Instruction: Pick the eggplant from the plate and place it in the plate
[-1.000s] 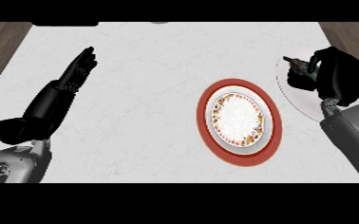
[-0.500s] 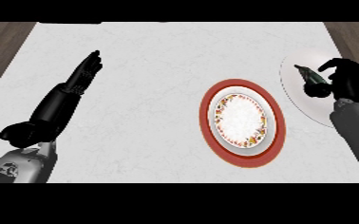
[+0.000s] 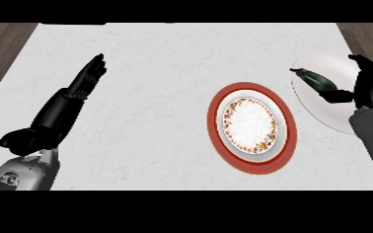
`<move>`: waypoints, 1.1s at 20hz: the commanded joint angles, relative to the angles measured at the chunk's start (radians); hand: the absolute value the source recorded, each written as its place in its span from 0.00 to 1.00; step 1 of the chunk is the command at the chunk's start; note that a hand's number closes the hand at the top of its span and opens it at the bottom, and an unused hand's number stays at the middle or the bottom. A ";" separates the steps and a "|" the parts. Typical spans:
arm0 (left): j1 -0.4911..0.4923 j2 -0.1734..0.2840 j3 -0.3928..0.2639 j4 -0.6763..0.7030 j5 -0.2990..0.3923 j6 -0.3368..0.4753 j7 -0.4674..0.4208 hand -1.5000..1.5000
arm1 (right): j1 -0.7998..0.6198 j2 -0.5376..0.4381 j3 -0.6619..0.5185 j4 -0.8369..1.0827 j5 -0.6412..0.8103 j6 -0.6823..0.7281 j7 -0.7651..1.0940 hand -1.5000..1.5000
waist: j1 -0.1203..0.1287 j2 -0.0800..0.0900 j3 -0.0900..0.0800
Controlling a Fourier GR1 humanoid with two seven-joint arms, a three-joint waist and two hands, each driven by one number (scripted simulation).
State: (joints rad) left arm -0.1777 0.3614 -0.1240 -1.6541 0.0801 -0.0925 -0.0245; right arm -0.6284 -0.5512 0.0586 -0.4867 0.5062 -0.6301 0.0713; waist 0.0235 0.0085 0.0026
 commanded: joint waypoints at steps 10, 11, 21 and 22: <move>0.062 -0.006 0.021 -0.017 -0.026 -0.007 -0.023 0.50 | 0.057 0.063 -0.290 -0.185 -0.406 0.219 -0.396 0.00 | -0.032 -0.014 -0.001; 0.022 -0.003 0.041 0.033 -0.020 -0.015 -0.039 0.50 | 0.067 0.099 -0.307 -0.211 -0.440 0.224 -0.410 0.00 | -0.043 -0.012 -0.002; 0.069 -0.013 0.052 -0.042 -0.012 -0.045 -0.001 0.50 | 0.367 -0.033 -0.491 -0.424 -0.704 0.577 -0.495 0.00 | -0.036 -0.013 -0.003; 0.035 -0.003 0.081 -0.014 0.000 -0.050 -0.005 0.50 | 0.412 -0.075 -0.499 -0.438 -0.716 0.642 -0.488 0.00 | -0.040 -0.013 -0.003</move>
State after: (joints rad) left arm -0.1383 0.3555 -0.0616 -1.6594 0.0751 -0.1286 -0.0345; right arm -0.3395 -0.5686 -0.3891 -0.8524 -0.1379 -0.1171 -0.3944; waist -0.0175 -0.0049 -0.0001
